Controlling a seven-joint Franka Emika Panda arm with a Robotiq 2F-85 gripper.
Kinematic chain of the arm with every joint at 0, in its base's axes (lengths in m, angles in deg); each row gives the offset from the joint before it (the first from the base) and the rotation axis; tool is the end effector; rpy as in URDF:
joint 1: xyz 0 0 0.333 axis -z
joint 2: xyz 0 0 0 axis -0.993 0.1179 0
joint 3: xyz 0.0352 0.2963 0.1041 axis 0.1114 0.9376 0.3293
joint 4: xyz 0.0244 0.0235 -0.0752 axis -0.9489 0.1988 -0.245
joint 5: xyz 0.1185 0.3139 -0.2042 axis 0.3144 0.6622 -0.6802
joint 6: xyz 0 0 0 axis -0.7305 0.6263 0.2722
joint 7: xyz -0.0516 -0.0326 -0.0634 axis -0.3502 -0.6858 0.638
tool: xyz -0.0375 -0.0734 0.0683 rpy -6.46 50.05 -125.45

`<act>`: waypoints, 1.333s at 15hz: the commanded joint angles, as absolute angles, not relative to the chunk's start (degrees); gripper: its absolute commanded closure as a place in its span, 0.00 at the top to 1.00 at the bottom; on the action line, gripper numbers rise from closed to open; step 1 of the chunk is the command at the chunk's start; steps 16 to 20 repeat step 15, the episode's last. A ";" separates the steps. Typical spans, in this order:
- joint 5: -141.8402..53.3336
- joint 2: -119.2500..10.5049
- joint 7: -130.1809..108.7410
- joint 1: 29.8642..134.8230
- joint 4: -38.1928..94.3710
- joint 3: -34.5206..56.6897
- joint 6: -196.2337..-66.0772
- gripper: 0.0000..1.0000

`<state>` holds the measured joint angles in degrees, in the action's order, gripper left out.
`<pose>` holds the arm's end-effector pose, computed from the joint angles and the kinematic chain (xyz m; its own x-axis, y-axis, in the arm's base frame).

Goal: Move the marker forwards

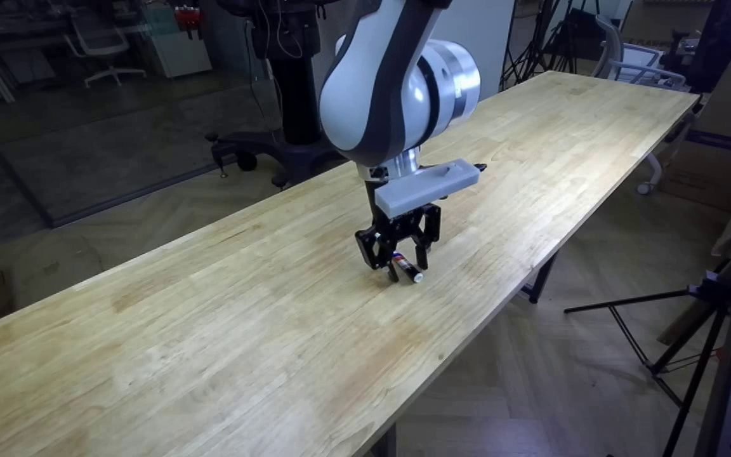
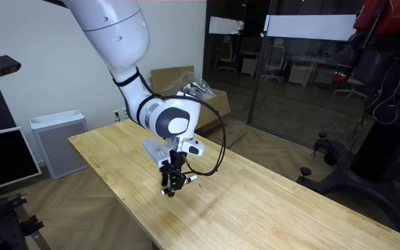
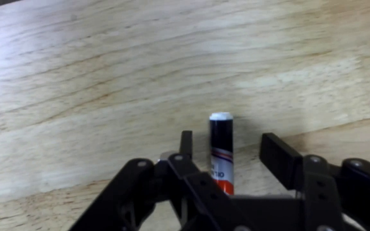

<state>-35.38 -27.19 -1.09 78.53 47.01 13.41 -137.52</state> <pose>0.5733 0.0299 0.0669 0.9320 -0.2706 -0.2411 -0.2700 -0.9622 0.0361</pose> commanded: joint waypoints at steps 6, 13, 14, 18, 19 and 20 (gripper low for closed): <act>-43.54 -38.09 16.80 65.07 61.43 3.31 -144.76 1.00; -47.34 -44.70 22.21 64.11 66.35 4.41 -146.27 1.00; -43.96 -45.66 17.51 67.42 66.84 8.05 -146.57 1.00; -40.63 -46.23 12.82 70.40 66.96 11.42 -145.89 1.00; -40.63 -46.23 12.82 70.40 66.96 11.42 -145.89 1.00; -40.63 -46.23 12.82 70.40 66.96 11.42 -145.89 1.00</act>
